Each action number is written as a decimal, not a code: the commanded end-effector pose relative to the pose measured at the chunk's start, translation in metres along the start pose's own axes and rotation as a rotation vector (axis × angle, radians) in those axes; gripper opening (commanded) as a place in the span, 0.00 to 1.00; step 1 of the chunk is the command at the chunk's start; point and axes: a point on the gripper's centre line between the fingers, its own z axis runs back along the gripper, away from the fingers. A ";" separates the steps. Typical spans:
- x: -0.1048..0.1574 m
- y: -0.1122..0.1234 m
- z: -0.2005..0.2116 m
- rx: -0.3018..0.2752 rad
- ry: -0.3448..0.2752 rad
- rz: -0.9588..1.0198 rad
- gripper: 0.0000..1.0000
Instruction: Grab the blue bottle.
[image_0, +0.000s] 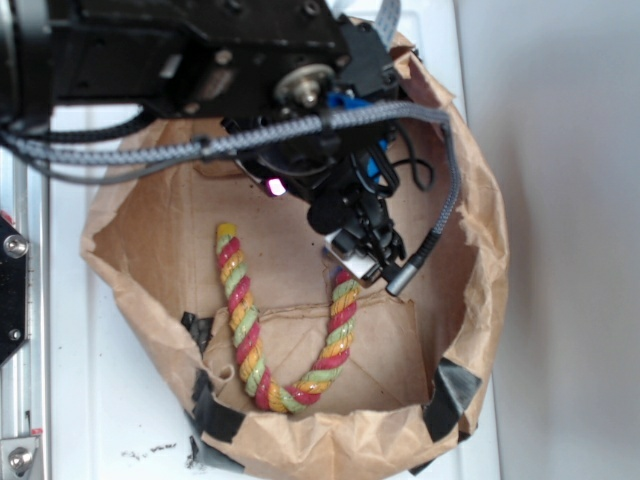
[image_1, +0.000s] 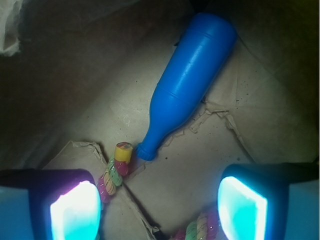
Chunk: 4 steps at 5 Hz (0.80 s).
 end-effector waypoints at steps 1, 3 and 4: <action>0.012 0.010 0.014 -0.015 -0.041 0.021 1.00; 0.071 0.008 -0.046 0.026 -0.194 0.130 1.00; 0.089 0.009 -0.066 0.053 -0.225 0.137 1.00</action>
